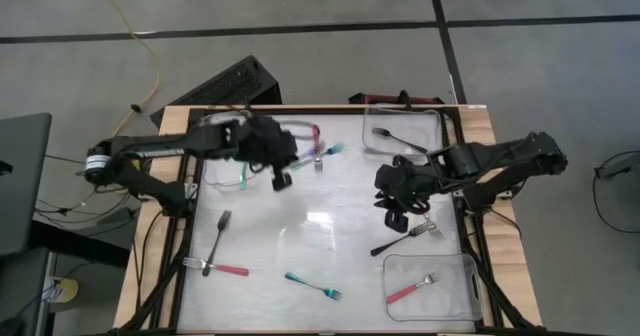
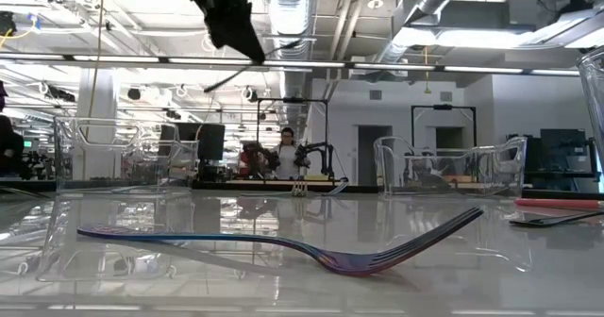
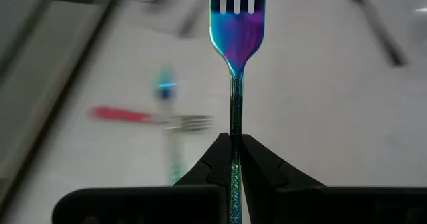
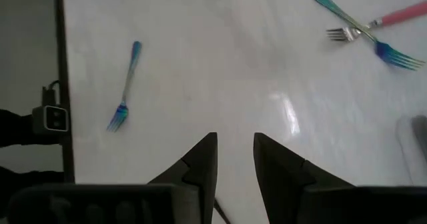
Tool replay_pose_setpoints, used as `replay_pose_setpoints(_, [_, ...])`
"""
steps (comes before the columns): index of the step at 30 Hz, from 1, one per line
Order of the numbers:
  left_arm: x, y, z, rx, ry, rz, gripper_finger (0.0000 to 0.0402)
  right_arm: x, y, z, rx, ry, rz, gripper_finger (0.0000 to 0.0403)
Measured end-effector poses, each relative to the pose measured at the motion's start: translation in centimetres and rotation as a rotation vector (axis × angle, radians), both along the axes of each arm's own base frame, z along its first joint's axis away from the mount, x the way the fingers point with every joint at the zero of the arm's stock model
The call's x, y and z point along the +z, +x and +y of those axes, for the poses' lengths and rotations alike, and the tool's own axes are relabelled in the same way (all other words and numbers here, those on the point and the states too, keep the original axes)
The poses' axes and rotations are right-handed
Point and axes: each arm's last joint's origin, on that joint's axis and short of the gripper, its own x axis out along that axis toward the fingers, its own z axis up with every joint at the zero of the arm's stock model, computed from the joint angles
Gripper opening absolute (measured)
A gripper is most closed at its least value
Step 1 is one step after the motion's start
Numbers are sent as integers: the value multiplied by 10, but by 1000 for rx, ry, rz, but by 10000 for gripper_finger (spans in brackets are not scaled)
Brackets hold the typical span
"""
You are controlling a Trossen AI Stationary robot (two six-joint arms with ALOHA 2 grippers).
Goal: Sort silverware by color (type)
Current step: Put the blue fork into the left transparent bin
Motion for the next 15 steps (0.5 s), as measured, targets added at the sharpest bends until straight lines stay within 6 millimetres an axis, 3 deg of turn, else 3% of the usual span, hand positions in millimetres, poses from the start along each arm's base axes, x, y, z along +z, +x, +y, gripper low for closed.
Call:
replay_pose_setpoints(9, [27,-56,36,250,38,124,2,2,1,4,0,-12,-32,122])
replay_pose_setpoints(15, [32,-104,42,597,77,187,2,3,3,4,-6,-18,-49,122])
